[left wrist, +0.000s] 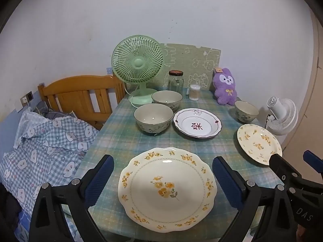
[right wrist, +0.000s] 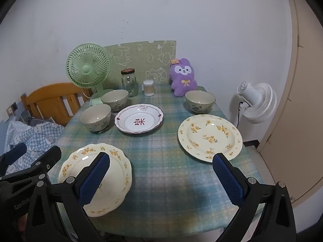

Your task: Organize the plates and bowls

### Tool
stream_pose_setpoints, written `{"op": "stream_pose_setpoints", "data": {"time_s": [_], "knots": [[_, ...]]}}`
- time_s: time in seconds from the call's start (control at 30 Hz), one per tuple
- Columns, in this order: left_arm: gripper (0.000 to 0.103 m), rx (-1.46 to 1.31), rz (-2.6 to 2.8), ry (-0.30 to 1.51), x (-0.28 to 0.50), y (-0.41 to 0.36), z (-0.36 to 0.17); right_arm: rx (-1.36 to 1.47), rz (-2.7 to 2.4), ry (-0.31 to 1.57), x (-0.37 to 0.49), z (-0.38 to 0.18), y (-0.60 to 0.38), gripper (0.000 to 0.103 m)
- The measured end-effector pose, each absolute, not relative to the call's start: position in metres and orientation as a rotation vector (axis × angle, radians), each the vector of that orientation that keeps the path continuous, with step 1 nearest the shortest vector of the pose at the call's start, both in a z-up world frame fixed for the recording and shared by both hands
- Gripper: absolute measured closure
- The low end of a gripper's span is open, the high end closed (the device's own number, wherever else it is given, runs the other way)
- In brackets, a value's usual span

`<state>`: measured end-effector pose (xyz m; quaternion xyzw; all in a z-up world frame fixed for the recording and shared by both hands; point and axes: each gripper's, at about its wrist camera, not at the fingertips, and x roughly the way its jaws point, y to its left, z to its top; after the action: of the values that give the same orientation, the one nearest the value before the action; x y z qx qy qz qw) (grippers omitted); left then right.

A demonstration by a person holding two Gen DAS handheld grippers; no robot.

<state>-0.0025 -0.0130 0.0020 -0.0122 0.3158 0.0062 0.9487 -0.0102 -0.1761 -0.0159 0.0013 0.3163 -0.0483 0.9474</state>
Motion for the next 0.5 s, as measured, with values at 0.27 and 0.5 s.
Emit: {"op": "stream_pose_setpoints", "data": {"time_s": [0.27, 0.5], "knots": [[0.005, -0.026, 0.012, 0.642, -0.0057, -0.0151, -0.0016, 0.001, -0.098, 0.645, -0.0135, -0.0148, -0.1785, 0.0], [0.005, -0.023, 0.008, 0.637, -0.0092, -0.0176, -0.0025, 0.0, -0.104, 0.636, -0.0166, -0.0151, -0.1793, 0.0]]}}
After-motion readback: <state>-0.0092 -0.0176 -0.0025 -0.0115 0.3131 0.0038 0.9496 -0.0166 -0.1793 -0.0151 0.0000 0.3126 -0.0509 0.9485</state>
